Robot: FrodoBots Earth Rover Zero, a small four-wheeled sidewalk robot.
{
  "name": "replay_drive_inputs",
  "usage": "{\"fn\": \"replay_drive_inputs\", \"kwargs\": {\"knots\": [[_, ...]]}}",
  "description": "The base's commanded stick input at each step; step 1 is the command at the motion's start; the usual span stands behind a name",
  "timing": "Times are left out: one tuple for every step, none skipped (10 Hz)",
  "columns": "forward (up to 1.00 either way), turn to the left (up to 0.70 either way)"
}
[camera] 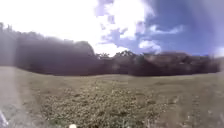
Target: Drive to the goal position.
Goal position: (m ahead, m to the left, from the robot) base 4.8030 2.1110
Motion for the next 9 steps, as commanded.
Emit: {"fn": "replay_drive_inputs", "kwargs": {"knots": [[0.70,0.00],[0.70,0.00],[0.70,0.00],[0.70,0.00],[0.70,0.00],[0.70,0.00],[0.70,0.00],[0.70,0.00],[0.70,0.00]]}}
